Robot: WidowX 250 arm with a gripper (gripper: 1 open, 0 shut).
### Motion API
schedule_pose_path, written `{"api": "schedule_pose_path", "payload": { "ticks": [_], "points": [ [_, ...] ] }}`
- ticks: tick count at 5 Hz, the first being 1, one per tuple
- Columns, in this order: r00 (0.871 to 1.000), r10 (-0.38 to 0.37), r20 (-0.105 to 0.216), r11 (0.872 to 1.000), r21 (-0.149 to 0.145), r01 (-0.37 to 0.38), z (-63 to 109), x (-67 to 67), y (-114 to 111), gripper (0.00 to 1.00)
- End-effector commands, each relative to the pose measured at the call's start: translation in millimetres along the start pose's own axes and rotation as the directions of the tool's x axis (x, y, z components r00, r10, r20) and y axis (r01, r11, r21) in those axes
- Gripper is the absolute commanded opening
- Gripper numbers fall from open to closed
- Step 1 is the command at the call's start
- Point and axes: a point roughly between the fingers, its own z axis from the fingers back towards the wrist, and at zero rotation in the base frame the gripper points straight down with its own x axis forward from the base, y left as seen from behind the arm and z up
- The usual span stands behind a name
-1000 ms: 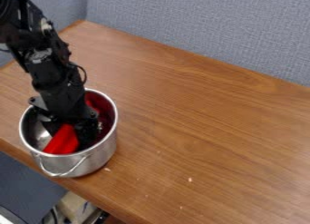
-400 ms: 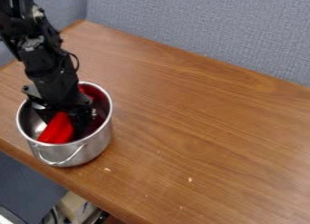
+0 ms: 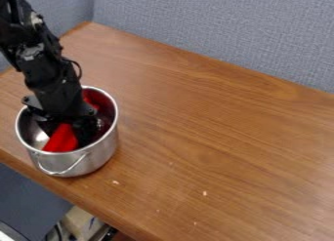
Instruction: Put the red object in the metal pot
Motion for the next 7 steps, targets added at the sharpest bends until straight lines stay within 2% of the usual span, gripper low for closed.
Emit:
{"api": "schedule_pose_path", "payload": {
  "ticks": [1,2,4,5,6,7],
  "points": [
    [0.999,0.015,0.041,1.0,0.006,-0.015,15.7,-1.0,-12.0,0.0],
    [0.998,0.046,0.05,0.999,0.006,-0.046,3.2,-2.1,-13.3,1.0],
    [0.997,-0.066,0.032,0.998,-0.006,0.067,11.6,-7.2,-27.0,1.0],
    [0.992,-0.121,0.037,0.992,-0.015,0.122,19.9,-5.8,-19.9,1.0],
    [0.983,-0.179,0.031,0.984,-0.01,0.18,19.8,-3.3,-11.5,1.0],
    [0.985,-0.172,0.01,0.985,0.018,0.172,11.2,-3.3,-13.0,1.0]
  ]
}}
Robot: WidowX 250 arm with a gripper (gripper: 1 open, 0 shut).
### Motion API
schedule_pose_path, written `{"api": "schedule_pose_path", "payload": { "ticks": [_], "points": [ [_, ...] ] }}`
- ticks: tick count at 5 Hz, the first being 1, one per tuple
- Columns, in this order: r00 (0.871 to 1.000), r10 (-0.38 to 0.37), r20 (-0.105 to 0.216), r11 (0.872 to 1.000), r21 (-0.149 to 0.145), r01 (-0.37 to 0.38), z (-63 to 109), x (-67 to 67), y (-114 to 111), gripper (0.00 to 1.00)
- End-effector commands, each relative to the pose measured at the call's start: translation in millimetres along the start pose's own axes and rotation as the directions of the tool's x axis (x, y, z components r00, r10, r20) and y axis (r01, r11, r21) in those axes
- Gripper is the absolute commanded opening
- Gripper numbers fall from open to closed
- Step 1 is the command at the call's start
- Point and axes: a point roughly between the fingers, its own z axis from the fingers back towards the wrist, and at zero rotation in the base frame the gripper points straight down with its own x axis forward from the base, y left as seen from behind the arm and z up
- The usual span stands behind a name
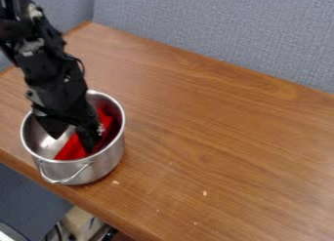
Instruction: Put the red object in the metal pot
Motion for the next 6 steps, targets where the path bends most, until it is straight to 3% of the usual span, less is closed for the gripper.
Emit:
{"api": "schedule_pose_path", "payload": {
  "ticks": [1,3,4,5,6],
  "points": [
    [1.0,0.003,0.017,1.0,0.028,-0.003,2.7,8.7,-0.1,1.0],
    [0.999,0.005,0.033,0.998,0.056,-0.007,19.2,15.9,-17.9,1.0],
    [0.999,0.012,0.033,0.998,0.065,-0.014,39.9,11.1,-21.0,1.0],
    [1.0,0.013,0.023,0.996,0.086,-0.015,39.9,4.5,-22.5,1.0],
    [0.998,0.037,0.048,0.995,0.089,-0.041,62.1,2.4,-22.4,1.0]
  ]
}}
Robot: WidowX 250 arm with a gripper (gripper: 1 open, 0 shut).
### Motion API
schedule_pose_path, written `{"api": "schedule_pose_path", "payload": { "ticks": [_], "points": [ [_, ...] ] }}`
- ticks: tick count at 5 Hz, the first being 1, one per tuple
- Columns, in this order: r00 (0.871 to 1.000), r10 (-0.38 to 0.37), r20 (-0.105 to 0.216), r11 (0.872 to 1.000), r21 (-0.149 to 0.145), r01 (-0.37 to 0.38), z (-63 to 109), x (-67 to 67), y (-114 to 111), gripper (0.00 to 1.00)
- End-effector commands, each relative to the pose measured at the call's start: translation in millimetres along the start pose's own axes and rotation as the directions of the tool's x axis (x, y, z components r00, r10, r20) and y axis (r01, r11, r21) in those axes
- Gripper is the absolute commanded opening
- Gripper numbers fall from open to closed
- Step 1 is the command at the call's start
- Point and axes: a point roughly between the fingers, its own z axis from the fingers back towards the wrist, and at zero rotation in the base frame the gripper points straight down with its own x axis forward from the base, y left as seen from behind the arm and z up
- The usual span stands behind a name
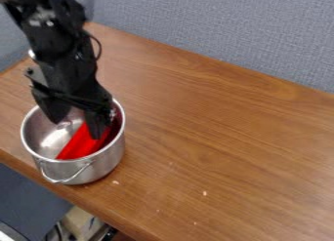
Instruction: Put the red object in the metal pot
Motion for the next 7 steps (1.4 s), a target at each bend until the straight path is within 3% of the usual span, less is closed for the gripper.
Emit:
{"api": "schedule_pose_path", "payload": {
  "ticks": [1,2,4,6,7],
  "points": [
    [0.999,0.039,0.027,0.999,0.023,-0.04,-0.3,14.6,0.7,1.0],
    [0.998,0.069,0.014,0.997,0.036,-0.069,-13.6,20.4,-4.0,1.0],
    [0.996,0.088,-0.021,0.995,0.051,-0.087,-31.3,-4.3,5.6,1.0],
    [0.994,0.098,-0.042,0.994,0.049,-0.096,-39.0,0.7,24.8,1.0],
    [0.992,0.118,-0.053,0.992,0.057,-0.115,-53.4,1.7,26.1,1.0]
  ]
}}
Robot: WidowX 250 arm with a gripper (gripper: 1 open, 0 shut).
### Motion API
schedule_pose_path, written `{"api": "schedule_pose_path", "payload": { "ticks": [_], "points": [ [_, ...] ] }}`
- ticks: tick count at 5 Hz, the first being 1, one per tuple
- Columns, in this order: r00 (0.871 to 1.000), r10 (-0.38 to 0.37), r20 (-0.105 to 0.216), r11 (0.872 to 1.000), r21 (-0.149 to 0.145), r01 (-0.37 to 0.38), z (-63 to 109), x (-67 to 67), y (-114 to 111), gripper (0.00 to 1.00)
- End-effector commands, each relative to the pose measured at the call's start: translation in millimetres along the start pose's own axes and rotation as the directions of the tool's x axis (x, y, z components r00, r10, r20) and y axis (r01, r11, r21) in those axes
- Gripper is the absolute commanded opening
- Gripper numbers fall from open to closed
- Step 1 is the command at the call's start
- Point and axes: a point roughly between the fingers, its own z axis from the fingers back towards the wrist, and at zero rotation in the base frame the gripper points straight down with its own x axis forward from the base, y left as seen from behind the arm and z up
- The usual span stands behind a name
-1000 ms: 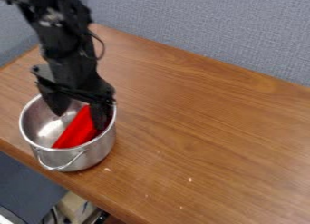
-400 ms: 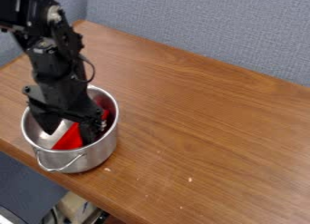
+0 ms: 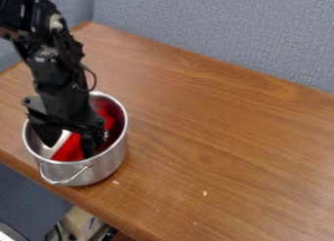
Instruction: Put the red object in the metal pot
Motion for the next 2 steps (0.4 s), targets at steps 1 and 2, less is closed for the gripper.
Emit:
{"api": "schedule_pose_path", "payload": {
  "ticks": [1,2],
  "points": [
    [1.0,0.013,0.022,1.0,0.017,-0.013,-9.6,8.9,2.4,1.0],
    [0.999,0.04,0.024,0.999,0.018,-0.04,-13.6,12.7,2.7,0.0]
  ]
}}
